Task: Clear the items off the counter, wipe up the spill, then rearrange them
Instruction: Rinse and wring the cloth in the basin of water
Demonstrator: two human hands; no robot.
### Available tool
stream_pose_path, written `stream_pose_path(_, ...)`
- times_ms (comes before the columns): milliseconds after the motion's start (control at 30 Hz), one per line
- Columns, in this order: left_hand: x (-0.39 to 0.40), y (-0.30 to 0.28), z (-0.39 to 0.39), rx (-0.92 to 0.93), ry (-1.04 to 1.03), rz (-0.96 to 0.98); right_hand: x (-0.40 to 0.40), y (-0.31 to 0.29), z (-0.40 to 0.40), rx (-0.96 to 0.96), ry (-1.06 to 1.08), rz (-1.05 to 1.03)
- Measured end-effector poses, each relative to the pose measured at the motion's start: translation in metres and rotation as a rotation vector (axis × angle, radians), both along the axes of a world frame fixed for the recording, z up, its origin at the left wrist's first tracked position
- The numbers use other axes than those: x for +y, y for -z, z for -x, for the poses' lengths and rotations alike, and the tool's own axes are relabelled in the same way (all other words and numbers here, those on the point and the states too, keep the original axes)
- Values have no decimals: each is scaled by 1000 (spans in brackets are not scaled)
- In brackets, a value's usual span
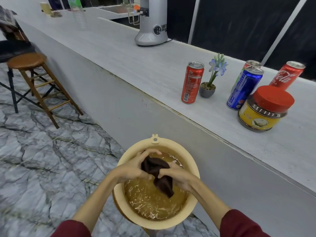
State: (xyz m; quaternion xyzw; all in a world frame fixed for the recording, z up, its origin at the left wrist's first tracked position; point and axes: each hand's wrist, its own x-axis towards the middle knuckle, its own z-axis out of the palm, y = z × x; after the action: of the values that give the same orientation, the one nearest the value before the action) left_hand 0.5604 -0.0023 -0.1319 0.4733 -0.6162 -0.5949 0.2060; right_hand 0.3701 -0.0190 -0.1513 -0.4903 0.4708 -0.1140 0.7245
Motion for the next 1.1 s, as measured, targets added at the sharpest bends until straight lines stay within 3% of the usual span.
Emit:
stream_pose_path(100, -1, 2, 5, -426, 96, 182, -3, -7, 5, -72, -79, -63)
stream_pose_path(233, 2, -1, 13, -545, -66, 406, -5, -11, 5, 68, -184, -10)
stream_pose_path(367, 2, 9, 4, -792, 28, 623, -10, -14, 9, 175, -203, 61)
stream_pose_path(467, 1, 9, 10, -713, 107, 635, -12, -16, 10, 73, -168, 29)
stream_pose_path(567, -3, 8, 12, -538, 17, 545, -12, -18, 9, -129, -180, -115)
stream_pose_path(633, -5, 10, 10, -494, -19, 506, -14, -19, 10, -131, -163, -131)
stream_pose_path(867, -4, 15, 17, -555, -2, 532, -22, -12, 7, 124, -200, 10)
stream_pose_path(1100, -8, 65, 32, -637, -14, 148, -20, 22, -2, 538, -245, 166)
